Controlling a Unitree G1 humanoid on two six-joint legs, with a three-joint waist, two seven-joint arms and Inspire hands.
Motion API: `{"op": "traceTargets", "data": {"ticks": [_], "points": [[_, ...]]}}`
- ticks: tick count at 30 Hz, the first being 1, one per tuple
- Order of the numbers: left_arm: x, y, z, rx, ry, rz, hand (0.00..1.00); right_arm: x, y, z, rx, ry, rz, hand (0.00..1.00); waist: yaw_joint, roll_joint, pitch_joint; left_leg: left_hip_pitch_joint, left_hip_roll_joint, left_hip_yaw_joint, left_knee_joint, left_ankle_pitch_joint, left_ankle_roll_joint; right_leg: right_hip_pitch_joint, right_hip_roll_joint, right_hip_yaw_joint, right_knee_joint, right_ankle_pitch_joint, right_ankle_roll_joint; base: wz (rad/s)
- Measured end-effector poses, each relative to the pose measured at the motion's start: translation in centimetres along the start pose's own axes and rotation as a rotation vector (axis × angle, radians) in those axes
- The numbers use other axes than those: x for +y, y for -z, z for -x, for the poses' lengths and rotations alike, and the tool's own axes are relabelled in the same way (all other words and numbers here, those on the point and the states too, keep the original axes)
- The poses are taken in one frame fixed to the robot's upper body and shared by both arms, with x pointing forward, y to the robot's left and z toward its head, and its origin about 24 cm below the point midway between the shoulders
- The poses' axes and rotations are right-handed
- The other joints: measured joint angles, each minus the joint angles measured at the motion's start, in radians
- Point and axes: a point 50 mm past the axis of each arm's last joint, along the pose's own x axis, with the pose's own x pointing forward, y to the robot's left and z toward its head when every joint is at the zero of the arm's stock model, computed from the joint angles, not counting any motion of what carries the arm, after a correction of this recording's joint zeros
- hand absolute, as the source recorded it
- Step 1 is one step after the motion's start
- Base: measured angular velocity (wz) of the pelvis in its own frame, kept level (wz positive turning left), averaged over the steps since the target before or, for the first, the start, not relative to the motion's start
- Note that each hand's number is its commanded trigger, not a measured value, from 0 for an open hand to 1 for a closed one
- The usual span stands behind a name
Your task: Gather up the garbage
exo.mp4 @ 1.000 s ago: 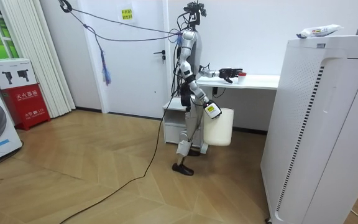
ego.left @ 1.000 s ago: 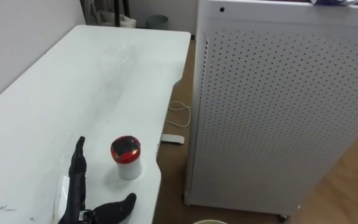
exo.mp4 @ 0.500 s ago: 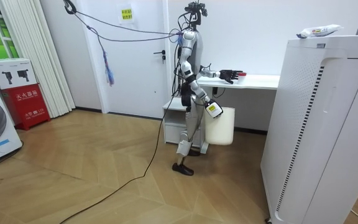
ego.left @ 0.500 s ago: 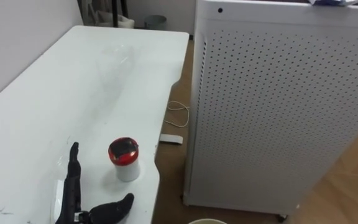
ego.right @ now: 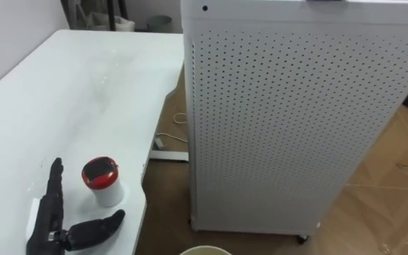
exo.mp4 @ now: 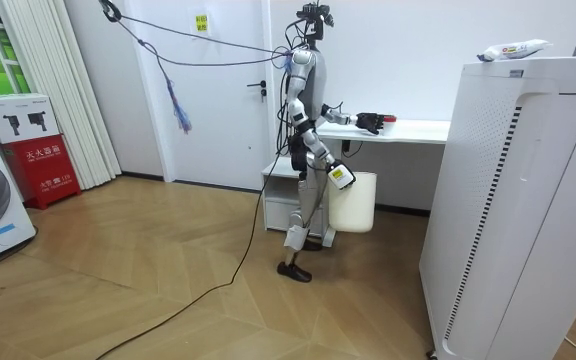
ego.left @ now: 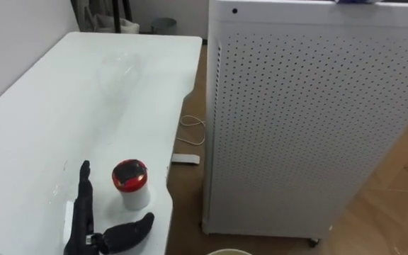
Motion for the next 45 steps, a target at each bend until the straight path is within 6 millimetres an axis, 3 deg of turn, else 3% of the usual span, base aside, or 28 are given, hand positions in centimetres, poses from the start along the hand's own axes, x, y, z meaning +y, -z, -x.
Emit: {"op": "traceTargets", "data": {"ticks": [13, 14, 15, 16, 45], "points": [[-1.5, -0.8, -0.6, 0.016, -0.004, 0.119, 0.0, 0.4, 0.3, 0.0, 0.012, -0.014, 0.009, 1.0, -0.046, -0.002, 0.0002, -0.001, -0.001, -0.001, -0.004, 0.0, 0.0, -0.001, 0.0, -0.001, 0.0, 0.0, 0.0, 0.0], [-1.6, -0.9, -0.6, 0.013, -0.002, 0.122, 0.71, 0.5, 0.3, 0.0, 0.012, -0.018, 0.01, 1.0, -0.046, -0.004, 0.0015, -0.001, 0.0, -0.001, -0.004, 0.0, 0.0, -0.001, 0.0, -0.001, 0.0, 0.0, 0.0, 0.0], [-1.6, -0.9, -0.6, 0.012, -0.001, 0.122, 0.91, 0.6, 0.3, 0.0, 0.013, -0.021, 0.011, 1.0, -0.046, -0.005, 0.0023, -0.001, 0.0, -0.001, -0.004, 0.0, 0.0, -0.001, 0.0, -0.001, 0.0, 0.0, 0.0, 0.0], [-1.7, -1.0, -0.7, 0.01, -0.001, 0.124, 1.0, 0.6, 0.3, 0.0, 0.013, -0.025, 0.012, 1.0, -0.046, -0.006, 0.0029, -0.001, 0.0, -0.001, -0.003, 0.0, 0.0, -0.001, 0.0, 0.0, 0.0, 0.0, 0.0, 0.0], [-3.3, -1.8, -1.5, 0.004, 0.075, 0.129, 1.0, 1.2, 0.6, 0.0, 0.039, -0.045, 0.031, 1.0, -0.048, -0.01, 0.0092, 0.016, 0.002, 0.024, -0.017, -0.001, -0.001, -0.002, 0.0, 0.003, -0.001, 0.0, 0.0, -0.01]]}}
